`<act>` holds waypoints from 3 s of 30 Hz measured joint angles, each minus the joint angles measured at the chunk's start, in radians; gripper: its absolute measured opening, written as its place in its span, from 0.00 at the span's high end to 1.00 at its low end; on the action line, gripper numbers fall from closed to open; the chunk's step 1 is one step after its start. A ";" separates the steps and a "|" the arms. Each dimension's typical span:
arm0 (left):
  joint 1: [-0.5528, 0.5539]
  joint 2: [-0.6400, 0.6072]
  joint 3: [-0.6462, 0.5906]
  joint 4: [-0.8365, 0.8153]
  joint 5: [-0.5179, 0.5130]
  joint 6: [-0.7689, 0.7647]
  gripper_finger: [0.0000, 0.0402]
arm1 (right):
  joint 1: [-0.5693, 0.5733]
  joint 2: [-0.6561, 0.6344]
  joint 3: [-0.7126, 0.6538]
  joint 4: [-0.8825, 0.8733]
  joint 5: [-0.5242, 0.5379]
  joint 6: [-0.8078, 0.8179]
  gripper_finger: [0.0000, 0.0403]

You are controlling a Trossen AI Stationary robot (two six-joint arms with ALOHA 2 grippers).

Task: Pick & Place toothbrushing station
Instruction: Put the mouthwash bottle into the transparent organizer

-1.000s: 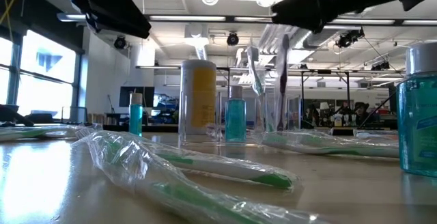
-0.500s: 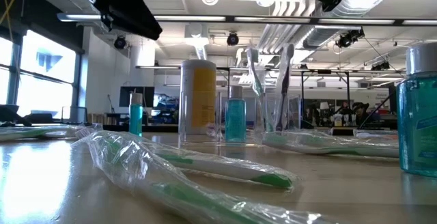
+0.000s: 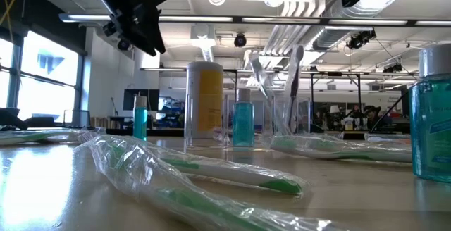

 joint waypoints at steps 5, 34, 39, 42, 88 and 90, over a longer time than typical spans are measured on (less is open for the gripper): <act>0.038 0.000 0.000 -0.001 0.043 0.007 0.51 | 0.007 0.000 0.000 0.000 0.000 0.006 0.52; 0.081 0.000 -0.060 -0.087 0.102 0.060 0.49 | 0.007 0.000 0.000 -0.079 -0.005 0.050 0.52; 0.139 0.000 -0.080 -0.085 0.130 0.059 0.47 | 0.007 0.000 0.000 -0.077 -0.005 0.050 0.52; 0.167 0.000 -0.086 -0.064 0.187 0.032 0.42 | 0.007 0.000 0.000 -0.077 -0.006 0.050 0.52; 0.184 0.148 -0.087 -0.017 0.301 -0.225 0.37 | 0.024 0.000 -0.001 -0.068 -0.008 -0.074 0.52; 0.184 0.148 -0.087 -0.031 0.301 -0.231 0.37 | 0.025 0.000 -0.001 -0.068 -0.008 -0.058 0.52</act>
